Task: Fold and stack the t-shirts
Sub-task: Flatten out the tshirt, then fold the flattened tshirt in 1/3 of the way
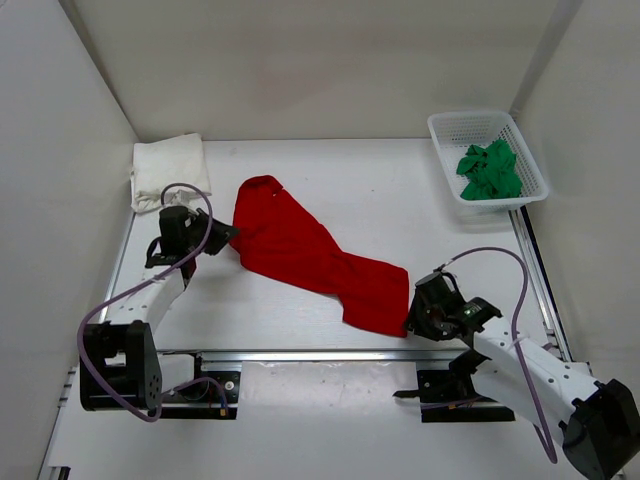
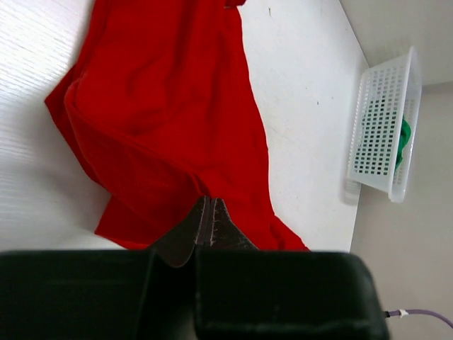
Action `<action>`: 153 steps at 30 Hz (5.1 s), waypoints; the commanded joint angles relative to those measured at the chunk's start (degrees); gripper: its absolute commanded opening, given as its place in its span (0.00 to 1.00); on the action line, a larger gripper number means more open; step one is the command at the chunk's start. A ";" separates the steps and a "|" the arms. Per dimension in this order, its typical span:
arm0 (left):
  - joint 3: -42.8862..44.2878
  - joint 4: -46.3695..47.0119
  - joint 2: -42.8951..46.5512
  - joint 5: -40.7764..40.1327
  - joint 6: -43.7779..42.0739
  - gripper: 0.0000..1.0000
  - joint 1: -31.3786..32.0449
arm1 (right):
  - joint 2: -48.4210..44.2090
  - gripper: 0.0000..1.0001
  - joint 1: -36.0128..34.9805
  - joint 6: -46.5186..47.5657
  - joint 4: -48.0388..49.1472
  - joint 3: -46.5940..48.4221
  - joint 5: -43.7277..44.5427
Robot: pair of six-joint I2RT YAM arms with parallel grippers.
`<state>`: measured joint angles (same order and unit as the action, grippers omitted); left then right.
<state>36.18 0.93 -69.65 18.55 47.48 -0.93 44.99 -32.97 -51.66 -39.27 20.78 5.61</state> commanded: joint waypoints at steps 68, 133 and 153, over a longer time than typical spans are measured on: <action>75.70 -9.63 -30.28 5.19 5.77 0.00 -7.59 | 63.55 0.00 43.33 16.25 18.96 124.76 -36.45; -9.21 2.41 3.39 -1.93 4.11 0.00 -20.34 | 42.79 0.00 29.72 23.36 27.22 40.92 -17.56; -0.94 -0.03 1.78 -2.55 -0.36 0.52 -17.62 | 48.36 0.34 29.37 23.45 23.88 48.96 -14.67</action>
<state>32.64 3.33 -73.43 16.51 50.30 -20.62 100.27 -4.01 -28.21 -17.04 72.27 -11.07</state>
